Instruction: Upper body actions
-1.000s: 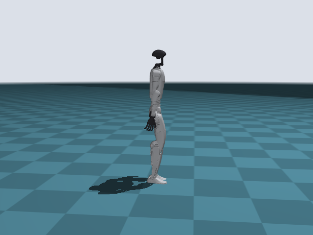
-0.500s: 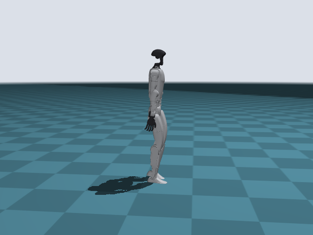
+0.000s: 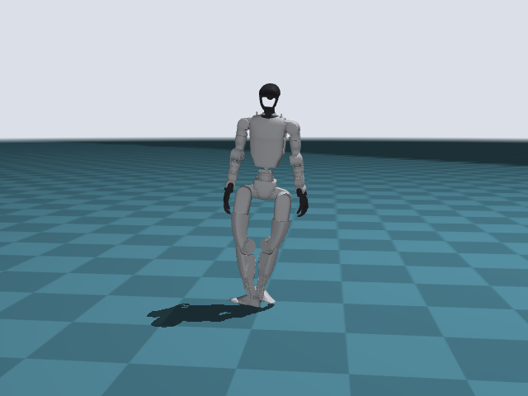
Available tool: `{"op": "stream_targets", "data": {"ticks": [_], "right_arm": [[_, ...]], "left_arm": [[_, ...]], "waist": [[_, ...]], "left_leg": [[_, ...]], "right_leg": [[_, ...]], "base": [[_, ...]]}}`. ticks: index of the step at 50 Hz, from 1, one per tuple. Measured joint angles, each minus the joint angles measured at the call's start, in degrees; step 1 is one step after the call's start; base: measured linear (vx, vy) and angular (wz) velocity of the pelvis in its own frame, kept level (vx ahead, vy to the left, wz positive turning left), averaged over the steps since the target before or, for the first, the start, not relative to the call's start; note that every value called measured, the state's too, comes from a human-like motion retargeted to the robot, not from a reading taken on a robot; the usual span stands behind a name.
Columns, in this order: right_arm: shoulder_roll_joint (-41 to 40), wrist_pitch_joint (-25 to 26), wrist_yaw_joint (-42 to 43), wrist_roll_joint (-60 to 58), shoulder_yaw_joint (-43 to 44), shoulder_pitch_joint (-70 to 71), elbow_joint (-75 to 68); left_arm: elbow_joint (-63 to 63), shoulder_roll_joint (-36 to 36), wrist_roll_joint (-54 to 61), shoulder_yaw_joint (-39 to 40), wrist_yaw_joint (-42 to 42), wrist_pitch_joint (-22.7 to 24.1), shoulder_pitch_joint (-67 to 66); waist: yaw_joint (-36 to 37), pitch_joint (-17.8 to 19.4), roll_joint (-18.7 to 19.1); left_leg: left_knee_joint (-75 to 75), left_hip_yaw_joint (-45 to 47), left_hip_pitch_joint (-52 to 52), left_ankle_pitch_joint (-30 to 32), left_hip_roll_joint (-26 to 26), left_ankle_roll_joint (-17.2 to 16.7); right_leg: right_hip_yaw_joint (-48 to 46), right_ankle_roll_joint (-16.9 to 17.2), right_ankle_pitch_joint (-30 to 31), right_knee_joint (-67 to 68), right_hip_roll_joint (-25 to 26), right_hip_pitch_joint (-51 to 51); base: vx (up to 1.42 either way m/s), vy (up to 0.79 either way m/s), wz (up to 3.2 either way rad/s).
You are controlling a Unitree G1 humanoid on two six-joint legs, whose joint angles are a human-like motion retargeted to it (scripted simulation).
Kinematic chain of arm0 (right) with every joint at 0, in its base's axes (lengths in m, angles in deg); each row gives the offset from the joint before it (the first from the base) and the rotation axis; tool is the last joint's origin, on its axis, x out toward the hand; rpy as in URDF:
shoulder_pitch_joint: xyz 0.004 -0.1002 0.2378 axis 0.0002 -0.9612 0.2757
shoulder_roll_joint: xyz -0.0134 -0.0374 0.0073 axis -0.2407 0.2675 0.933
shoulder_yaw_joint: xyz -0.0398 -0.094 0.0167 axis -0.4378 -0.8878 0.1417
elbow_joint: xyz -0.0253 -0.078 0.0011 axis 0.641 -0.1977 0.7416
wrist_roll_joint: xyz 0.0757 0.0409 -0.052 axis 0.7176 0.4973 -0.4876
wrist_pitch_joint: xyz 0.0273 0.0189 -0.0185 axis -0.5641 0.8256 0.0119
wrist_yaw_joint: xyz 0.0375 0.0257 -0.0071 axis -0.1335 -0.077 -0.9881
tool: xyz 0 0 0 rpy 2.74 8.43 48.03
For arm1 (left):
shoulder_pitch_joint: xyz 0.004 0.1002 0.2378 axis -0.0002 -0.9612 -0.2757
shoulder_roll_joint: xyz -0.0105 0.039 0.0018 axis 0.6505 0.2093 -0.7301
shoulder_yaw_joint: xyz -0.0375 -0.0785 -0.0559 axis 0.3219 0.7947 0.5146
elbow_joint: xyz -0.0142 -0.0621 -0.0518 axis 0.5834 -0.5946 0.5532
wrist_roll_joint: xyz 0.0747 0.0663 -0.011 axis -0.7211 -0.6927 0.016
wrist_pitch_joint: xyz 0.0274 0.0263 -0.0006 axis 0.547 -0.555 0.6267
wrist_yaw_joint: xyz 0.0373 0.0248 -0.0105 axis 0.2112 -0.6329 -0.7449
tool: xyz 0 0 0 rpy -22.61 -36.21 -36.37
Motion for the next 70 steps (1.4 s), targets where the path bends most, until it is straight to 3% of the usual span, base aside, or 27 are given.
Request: {"op": "stream_targets", "data": {"ticks": [3, 6, 8, 10, 14, 16, 18, 20, 22, 25, 27, 30, 32, 36, 38, 40, 42, 43, 48, 52, 57, 61, 65, 70], "right_arm": [[0.2, 1.3, 0.3, 5.2, 2.1, 0.3, -2.3], [0.6, 1.4, 0.3, 10.2, 3.4, -0.4, -5.1], [0.6, 1.4, 0.3, 11.5, 3.9, -1.4, -6.4], [0.4, 1.7, 0.1, 11.2, 4.1, -2.6, -7.4], [0.1, 2.8, -0.7, 8.7, 4.9, -4.8, -9.2], [0.2, 3.1, -0.8, 7.8, 4.8, -5.5, -9.8], [0.3, 3.4, -0.9, 7.3, 4.2, -6.1, -9.9], [0.4, 3.8, -0.9, 7.0, 3.8, -6.5, -9.9], [0.3, 4.0, -1.1, 6.3, 3.8, -6.6, -9.9], [-0.2, 4.2, -1.5, 5.3, 3.4, -6.1, -8.5], [-0.9, 3.7, -1.8, 4.1, 2.6, -4.7, -5.9], [-1.7, 2.8, -2.8, 2.5, 0.9, -2.9, -2.6], [-2.2, 2.3, -3.5, 1.3, -0.1, -2.0, -0.8], [-3.5, 1.6, -4.1, -0.7, -1.5, -1.2, 2.3], [-4.0, 1.1, -4.3, -0.7, -2.3, -1.0, 3.2], [-4.2, 0.7, -4.4, -0.7, -3.0, -1.1, 3.1], [-3.6, 0.9, -4.8, -2.3, -3.5, -0.8, 1.6], [-3.5, 1.5, -4.9, -3.4, -4.0, -0.9, 1.0], [-2.5, 1.8, -3.9, -2.4, -4.2, -1.0, -0.7], [-1.9, 2.8, -3.6, -1.8, -2.8, -1.6, -2.4], [-1.7, 2.3, -3.2, 2.0, -0.8, -2.6, -3.2], [-1.7, 2.5, -3.5, 2.7, -0.1, -2.9, -3.9], [-1.8, 2.5, -3.8, 1.8, -0.2, -2.9, -3.5], [-2.6, 1.7, -4.3, 2.1, -1.3, -2.7, -1.8]], "left_arm": [[0.3, 0.5, -3.9, -1.4, -0.3, -0.9, 0.0], [1.7, 1.2, -6.8, -1.8, -0.2, -1.2, 0.1], [3.0, 1.6, -7.2, -1.8, -0.2, -1.1, -0.1], [4.1, 2.1, -6.7, -1.6, 0.3, -0.9, -0.4], [4.7, 1.9, -5.3, -1.7, 1.2, -1.7, -0.8], [5.3, 1.5, -4.9, -1.9, 2.8, -1.6, -0.7], [6.3, 1.1, -5.3, -1.7, 5.2, -1.0, -0.6], [8.3, 0.5, -6.2, -1.6, 6.7, -0.3, -0.4], [10.0, -0.1, -6.3, -1.8, 6.0, 0.1, -0.2], [11.2, -1.5, -4.8, -1.7, 4.6, 0.4, 0.5], [11.3, -2.6, -2.8, -1.0, 5.0, 0.9, 2.1], [11.3, -3.4, -1.3, -0.6, 6.3, 1.7, 3.6], [11.4, -3.6, -1.8, -0.7, 6.6, 2.0, 4.0], [10.5, -3.5, -2.8, -1.7, 6.5, 2.1, 4.2], [9.6, -3.3, -3.2, -2.1, 6.5, 1.9, 4.4], [8.5, -3.4, -3.6, -2.0, 6.3, 1.6, 4.0], [7.4, -3.8, -3.9, -0.9, 6.4, 1.4, 3.1], [6.9, -4.2, -4.1, 0.2, 6.4, 1.2, 2.4], [5.3, -4.6, -2.5, 1.4, 6.2, 0.9, 2.2], [6.1, -4.6, -4.0, 2.7, 6.6, 0.6, 1.3], [7.4, -3.6, -4.5, 2.4, 8.0, 1.5, 1.8], [8.3, -3.6, -4.2, 3.0, 8.9, 2.1, 2.2], [8.8, -4.2, -2.8, 3.4, 8.3, 2.6, 2.0], [8.8, -3.5, -2.9, 3.3, 7.7, 2.7, 1.6]], "waist": [[-2.1, -1.4, 1.9], [-0.9, -2.8, 2.1], [0.6, -3.4, 1.8], [1.8, -4.2, 0.8], [0.2, -5.8, 0.4], [-0.4, -6.5, -0.4], [-0.9, -6.7, -2.2], [0.5, -6.5, -5.6], [3.3, -5.7, -8.1], [7.0, -4.1, -9.3], [7.2, -2.5, -9.5], [6.6, -1.9, -8.9], [6.1, -2.1, -8.0], [5.9, -1.7, -5.1], [6.9, -0.7, -2.8], [8.2, 0.2, -1.3], [3.4, -1.4, -0.1], [4.4, -2.3, -0.2], [3.5, -1.9, 0.5], [4.3, -4.0, 1.0], [3.1, -4.7, 0.3], [3.9, -4.6, -0.5], [3.0, -4.1, -0.5], [0.8, -3.7, -0.1]], "left_leg": [[0.8, 8.3, 0.8, -1.4, 1.2, -2.4], [1.9, 18.3, 3.4, -2.0, 1.1, -6.2], [2.9, 20.9, 5.0, -1.8, 0.8, -7.9], [4.0, 22.0, 6.6, -0.4, 0.1, -9.4], [7.0, 21.7, 9.1, 4.8, -0.3, -8.6], [9.5, 21.4, 10.6, 8.9, -0.5, -6.4], [13.5, 19.2, 11.8, 12.4, -0.5, -2.0], [21.6, 12.5, 11.2, 14.5, -0.2, 5.1], [31.3, 3.2, 7.3, 13.8, 0.1, 8.3], [41.1, -11.7, -1.3, 9.0, -2.1, 4.8], [46.4, -17.2, -6.4, 5.8, -2.2, 5.1], [47.0, -17.5, -10.8, 0.6, 0.8, 7.4], [43.2, -18.1, -13.2, -3.3, 1.4, 7.1], [28.5, -23.2, -16.1, -8.0, 0.1, 2.8], [17.3, -23.9, -14.5, -7.8, 0.1, 0.0], [8.3, -22.5, -12.1, 2.0, -1.0, 3.0], [10.7, -25.7, -10.7, -1.8, -1.0, 0.9], [10.5, -22.3, -11.1, -1.0, 0.0, 0.2], [9.0, -20.8, -9.0, -2.1, -1.5, 1.4], [7.9, -20.8, -9.1, -1.9, -2.2, 0.9], [7.6, -27.7, -10.4, -0.5, -4.2, 1.5], [9.1, -33.1, -11.9, 0.6, -5.1, 1.5], [11.1, -41.1, -13.9, 2.1, -6.3, 1.5], [12.8, -50.9, -16.6, 5.2, -7.8, 0.9]], "right_leg": [[-12.5, 2.9, 2.3, -2.4, -0.2, 2.4], [-17.4, 1.5, 9.8, -5.7, 0.9, 3.6], [-15.5, -2.0, 14.1, -7.0, 2.1, 3.4], [-7.9, -4.4, 14.1, -7.0, 2.9, 2.2], [-2.8, -4.0, 13.2, -5.2, 2.5, 1.7], [0.7, -3.4, 12.3, -4.7, 1.8, 2.0], [2.8, -2.9, 12.1, -4.5, -0.2, 2.8], [7.5, -2.5, 11.8, -3.5, -3.4, 3.5], [11.6, -2.4, 11.9, -2.9, -5.2, 4.3], [15.8, -2.7, 13.1, -3.7, -5.1, 5.7], [18.1, -2.7, 13.9, -3.9, -5.4, 6.3], [20.0, -2.7, 15.0, -4.3, -5.2, 6.4], [21.0, -2.6, 15.4, -4.5, -4.6, 6.4], [23.1, -2.4, 15.7, -4.8, -1.5, 7.0], [25.0, -2.5, 15.4, -5.0, 1.6, 8.4], [28.2, -2.3, 15.1, -5.0, 3.9, 10.3], [26.9, -1.5, 14.5, -4.7, 3.9, 10.5], [29.4, -1.2, 14.7, -4.6, 3.8, 10.1], [30.8, 0.2, 14.8, -4.3, 3.7, 11.1], [31.3, 1.4, 14.0, -2.9, 3.4, 10.5], [31.7, 1.9, 11.9, 0.4, 2.8, 10.0], [43.3, 0.4, 11.8, 3.3, 4.4, 8.7], [56.1, 2.7, 12.5, 5.0, 6.4, 7.7], [55.8, 5.0, 10.9, 4.7, 6.6, 8.3]], "base": [[-0.01, -0.09, -2.63], [0.14, -0.11, -3.05], [0.21, -0.15, -2.83], [0.31, -0.17, -2.33], [0.34, -0.20, -1.45], [0.29, -0.13, -1.36], [0.34, -0.14, -1.32], [0.38, -0.10, -1.87], [0.36, -0.08, -2.22], [0.24, -0.06, -1.94], [0.08, 0.00, -1.47], [0.13, 0.05, -1.15], [0.15, 0.08, -0.97], [0.20, 0.09, -1.00], [0.25, 0.10, -1.31], [0.29, 0.11, -0.99], [0.33, 0.19, -0.01], [0.30, 0.18, -0.89], [0.14, 0.15, -0.46], [0.18, 0.13, -0.11], [0.07, 0.04, 1.14], [0.06, -0.01, 1.27], [0.02, -0.03, 1.86], [-0.06, -0.08, 2.25]]}}
